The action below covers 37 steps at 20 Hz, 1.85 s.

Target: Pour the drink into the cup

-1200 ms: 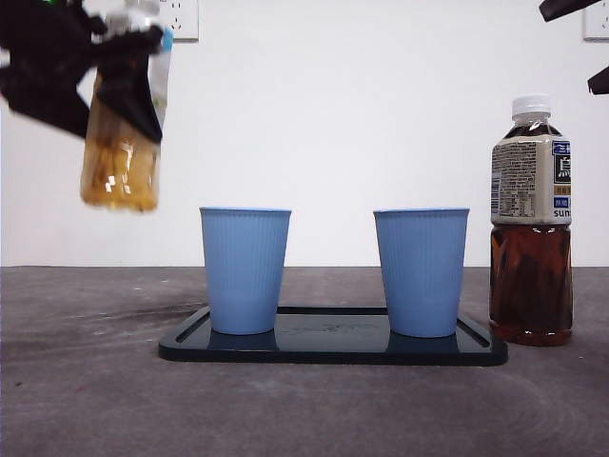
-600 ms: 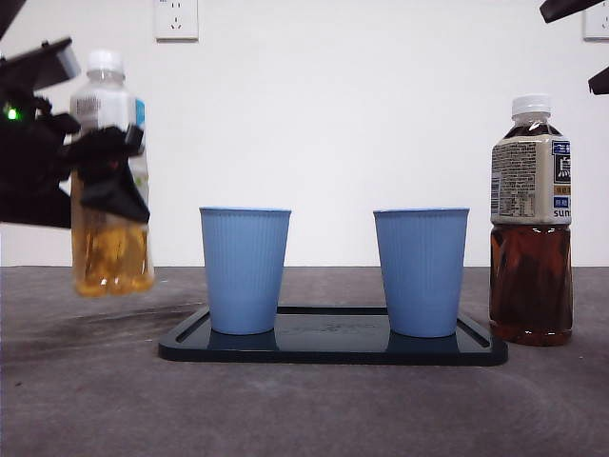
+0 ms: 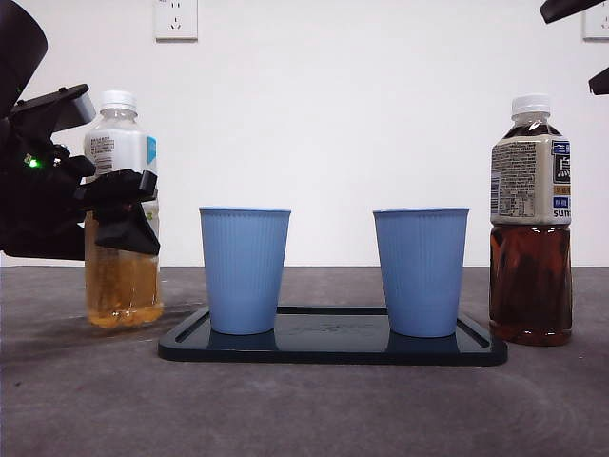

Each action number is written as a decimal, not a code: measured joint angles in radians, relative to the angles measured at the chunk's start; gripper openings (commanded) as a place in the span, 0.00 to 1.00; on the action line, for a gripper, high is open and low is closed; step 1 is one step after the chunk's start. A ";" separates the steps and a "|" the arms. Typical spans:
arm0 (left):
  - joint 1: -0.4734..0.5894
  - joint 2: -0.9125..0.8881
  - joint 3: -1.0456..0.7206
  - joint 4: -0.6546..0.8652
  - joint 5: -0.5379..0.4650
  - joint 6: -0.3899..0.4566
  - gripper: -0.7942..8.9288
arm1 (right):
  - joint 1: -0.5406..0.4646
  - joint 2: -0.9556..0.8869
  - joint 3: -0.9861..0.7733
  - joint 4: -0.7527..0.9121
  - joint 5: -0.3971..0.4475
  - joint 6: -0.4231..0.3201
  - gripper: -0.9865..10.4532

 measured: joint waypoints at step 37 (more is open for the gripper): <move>-0.014 -0.646 0.000 -0.799 -0.003 -0.072 0.54 | 0.000 0.000 0.000 -0.003 0.090 -0.002 0.42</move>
